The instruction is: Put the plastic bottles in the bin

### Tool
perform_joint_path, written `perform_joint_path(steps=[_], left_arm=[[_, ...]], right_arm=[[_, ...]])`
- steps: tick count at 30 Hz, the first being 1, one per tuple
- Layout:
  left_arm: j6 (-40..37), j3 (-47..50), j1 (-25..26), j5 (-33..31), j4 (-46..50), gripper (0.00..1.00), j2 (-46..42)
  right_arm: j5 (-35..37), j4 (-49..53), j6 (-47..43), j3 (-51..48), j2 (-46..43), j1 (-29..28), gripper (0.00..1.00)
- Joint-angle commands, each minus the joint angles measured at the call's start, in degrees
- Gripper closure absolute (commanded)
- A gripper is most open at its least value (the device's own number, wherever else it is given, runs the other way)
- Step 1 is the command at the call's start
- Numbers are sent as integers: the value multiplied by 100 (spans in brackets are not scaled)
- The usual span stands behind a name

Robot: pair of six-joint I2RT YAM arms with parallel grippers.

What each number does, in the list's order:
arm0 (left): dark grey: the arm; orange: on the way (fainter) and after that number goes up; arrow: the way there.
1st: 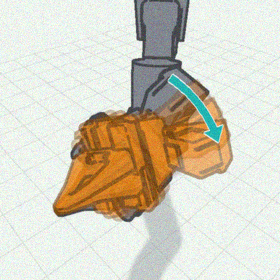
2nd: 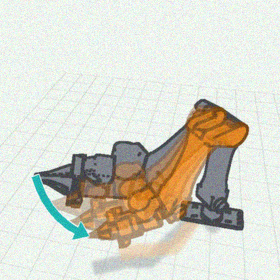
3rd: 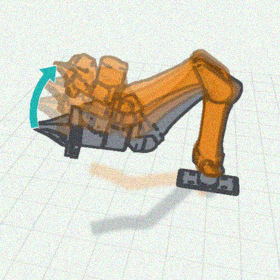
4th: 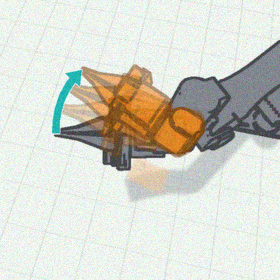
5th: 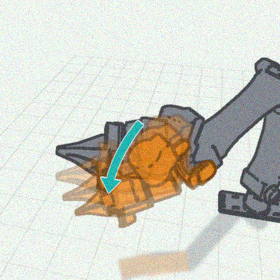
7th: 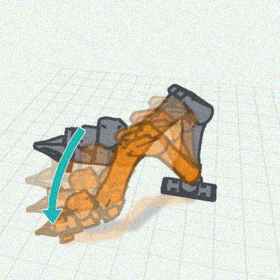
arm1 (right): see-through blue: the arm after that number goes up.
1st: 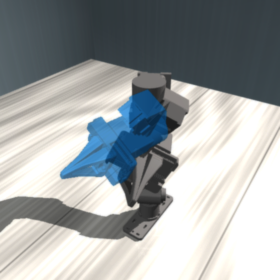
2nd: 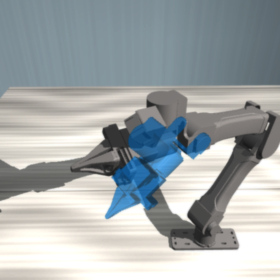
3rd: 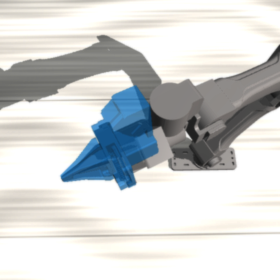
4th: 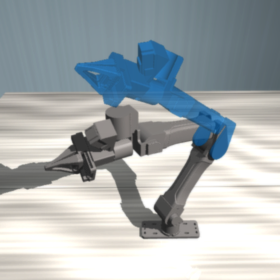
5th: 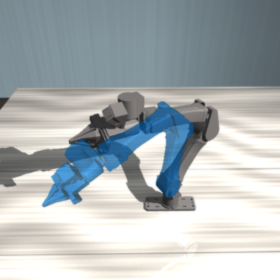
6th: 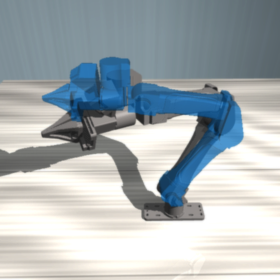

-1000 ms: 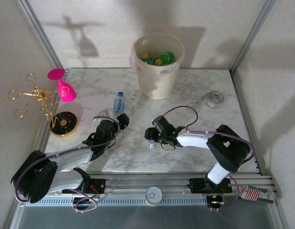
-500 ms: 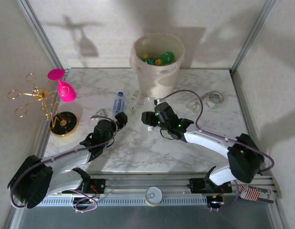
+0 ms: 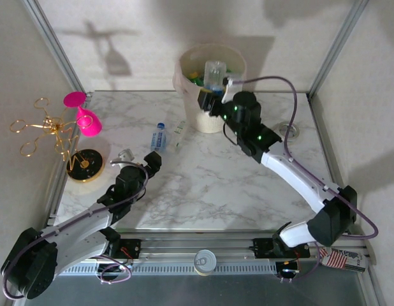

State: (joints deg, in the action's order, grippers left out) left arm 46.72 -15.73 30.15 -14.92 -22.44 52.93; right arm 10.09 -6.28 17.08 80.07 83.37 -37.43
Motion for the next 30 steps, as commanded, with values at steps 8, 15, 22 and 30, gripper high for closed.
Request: perform_joint_path(steps=[8, 15, 22, 30], left_arm=[[-35, 335, -128, -300, 588, 0, -861], [-21, 442, -192, -317, 855, 0, -1251], [53, 577, -254, -396, 1022, 0, -1598], [-2, 474, -323, -389, 1013, 0, -1598]], right_arm=[[-401, 591, -353, 2377, 1962, 960, 41], [-1166, 1224, 222, 3581, 3201, 1401, 41], [-1203, 1244, 280, 3709, 3364, 1409, 28], [-1054, 1283, 39, 3608, 2860, 1412, 1]])
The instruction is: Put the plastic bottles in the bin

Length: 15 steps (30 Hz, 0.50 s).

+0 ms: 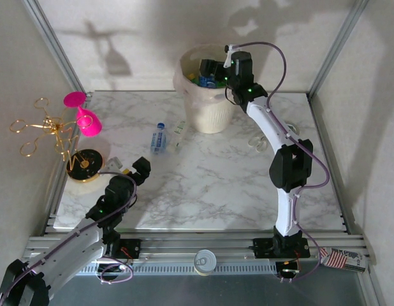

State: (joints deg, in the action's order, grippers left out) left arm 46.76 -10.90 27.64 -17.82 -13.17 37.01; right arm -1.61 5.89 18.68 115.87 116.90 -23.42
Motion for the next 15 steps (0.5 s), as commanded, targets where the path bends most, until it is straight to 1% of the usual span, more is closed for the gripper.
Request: perform_joint_path(steps=[1, 4, 9, 15], left_arm=[[-10, -30, -83, -90, 80, 0, 17], [-61, -103, -109, -47, 28, 0, 151], [-193, -309, -177, 62, -121, 0, 526], [-458, -832, -302, 256, -286, 0, 1315]], right_arm=[[130, 38, -155, -96, -631, 0, 1], [99, -156, -203, -637, -1160, 1, 1], [-43, -644, -203, -2104, -2229, -19, 1], [-22, -1025, -98, -3662, -3342, -22, 1]])
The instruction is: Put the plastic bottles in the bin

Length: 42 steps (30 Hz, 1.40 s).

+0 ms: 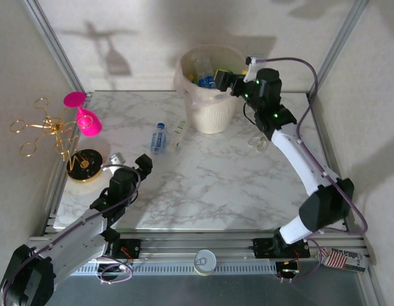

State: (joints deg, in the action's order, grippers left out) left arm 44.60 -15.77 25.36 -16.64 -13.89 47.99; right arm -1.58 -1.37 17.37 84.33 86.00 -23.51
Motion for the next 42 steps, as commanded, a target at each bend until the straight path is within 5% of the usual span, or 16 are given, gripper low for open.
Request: perform_joint_path(steps=[1, 8, 16, 28, 42], left_arm=[[-303, -475, -91, 159, -237, 0, 370], [-1111, -1361, -316, 153, 11, 0, 1415], [-1732, -2403, -752, 1172, 406, 0, 2868], [-2147, -3743, -796, 1384, 1054, 4, 4782], [-2246, -4341, -892, 1251, 1246, 13, 5861]], right_arm=[[-39, -347, 96, -795, -435, -14, 1], [-308, -804, 478, -2928, -1699, -135, 1], [-302, -1195, 1165, -4612, -2601, -201, 1], [-427, -1523, 1366, -4914, -2472, -260, 1], [-272, -1413, 1367, -5095, -2688, -292, 1]])
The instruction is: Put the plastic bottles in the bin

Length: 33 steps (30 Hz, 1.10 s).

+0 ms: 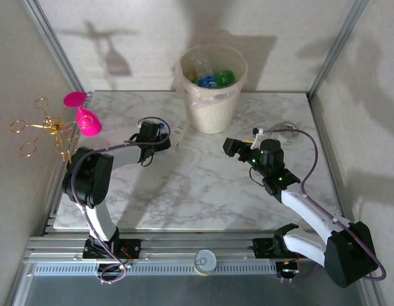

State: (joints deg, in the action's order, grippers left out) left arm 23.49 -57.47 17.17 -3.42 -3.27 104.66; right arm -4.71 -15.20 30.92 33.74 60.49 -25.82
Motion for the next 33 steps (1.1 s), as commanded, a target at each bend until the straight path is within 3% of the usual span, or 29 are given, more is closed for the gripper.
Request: perform_joint_path(steps=[1, 5, 9, 16, 24, 33], left_arm=[[-141, -198, -79, -71, 203, 13, 247], [-143, -247, -83, -88, 200, 18, 367], [-111, -223, -84, -109, 158, 31, 313], [-4, -12, -96, -129, -23, 46, -312], [157, 131, -1, 146, -198, 48, -1774], [279, -405, 633, 256, -661, 50, -3069]], right_arm=[[57, -14, 3, -37, -147, -54, 1], [96, 27, 2, -25, -179, -58, 1], [111, 44, 11, -28, -202, -58, 1], [115, 26, 20, -44, -199, -54, 1], [46, -144, 55, -91, -111, -55, 1], [-37, -268, 55, -63, 23, -63, 1]])
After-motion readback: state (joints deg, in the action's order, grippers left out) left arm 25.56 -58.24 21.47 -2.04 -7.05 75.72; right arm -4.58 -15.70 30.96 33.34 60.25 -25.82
